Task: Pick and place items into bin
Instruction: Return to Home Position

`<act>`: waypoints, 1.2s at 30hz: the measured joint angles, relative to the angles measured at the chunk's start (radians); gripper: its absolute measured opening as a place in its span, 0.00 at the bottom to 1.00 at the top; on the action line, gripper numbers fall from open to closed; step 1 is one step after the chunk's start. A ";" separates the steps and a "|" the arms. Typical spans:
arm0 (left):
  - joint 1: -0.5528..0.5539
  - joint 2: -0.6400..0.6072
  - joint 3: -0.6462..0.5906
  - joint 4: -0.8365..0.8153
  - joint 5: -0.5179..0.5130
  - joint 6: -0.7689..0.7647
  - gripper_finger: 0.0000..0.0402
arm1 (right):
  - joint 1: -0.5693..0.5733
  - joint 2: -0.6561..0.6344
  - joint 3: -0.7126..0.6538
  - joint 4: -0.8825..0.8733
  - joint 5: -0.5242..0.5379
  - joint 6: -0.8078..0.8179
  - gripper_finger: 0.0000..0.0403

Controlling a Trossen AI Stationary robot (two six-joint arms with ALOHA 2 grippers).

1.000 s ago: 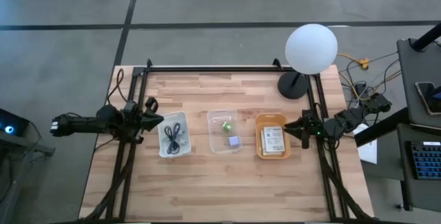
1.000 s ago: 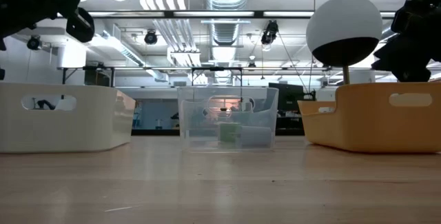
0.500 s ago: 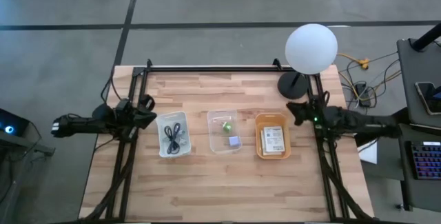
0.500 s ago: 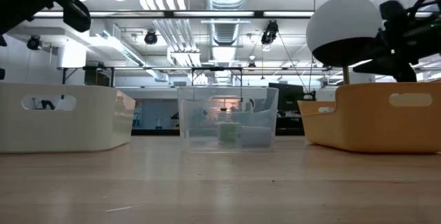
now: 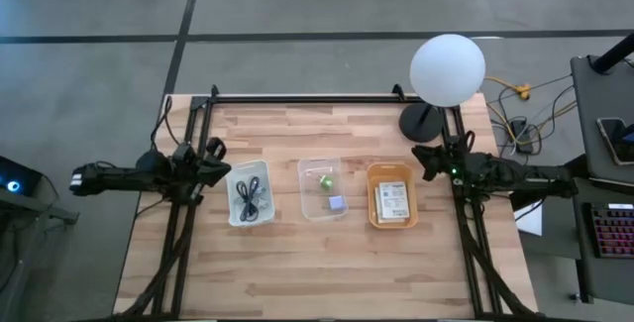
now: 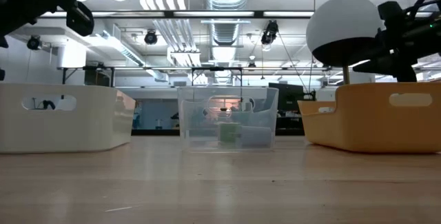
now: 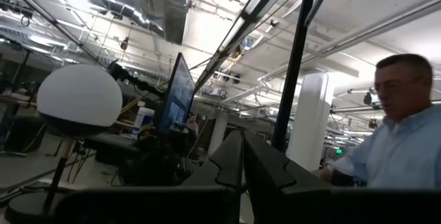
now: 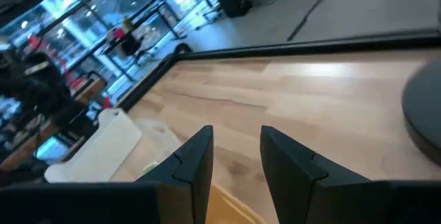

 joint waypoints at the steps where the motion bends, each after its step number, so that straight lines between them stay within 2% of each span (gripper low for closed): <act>1: 0.000 0.005 0.000 0.000 0.000 0.000 0.00 | 0.000 0.000 0.004 0.004 -0.009 -0.028 0.27; 3: 0.000 0.016 0.000 0.000 0.000 0.000 0.00 | 0.004 0.000 0.005 0.049 -0.110 -0.138 0.27; 7: 0.000 0.031 0.000 0.000 0.000 0.000 0.00 | 0.063 0.000 -0.013 0.283 -0.543 -0.567 0.27; 9: 0.000 0.037 0.000 -0.001 0.000 0.000 0.00 | 0.101 0.000 -0.028 0.385 -0.673 -0.652 0.27; 15: 0.000 0.056 0.000 0.001 0.000 0.000 0.00 | 0.189 0.000 -0.128 0.403 -0.664 -0.641 0.27; 18: 0.000 0.061 0.000 -0.001 -0.004 0.000 0.00 | 0.221 0.000 -0.133 0.422 -0.654 -0.700 0.27; 25: 0.000 0.067 0.000 -0.001 0.000 0.000 0.00 | 0.224 0.000 -0.133 0.427 -0.687 -0.758 0.27; 28: 0.000 0.070 0.000 -0.001 0.000 0.000 0.00 | 0.225 0.005 -0.133 0.438 -0.745 -0.778 0.27; 36: 0.000 0.065 0.000 0.001 0.000 0.000 0.00 | 0.225 0.022 -0.133 0.441 -0.766 -0.629 0.27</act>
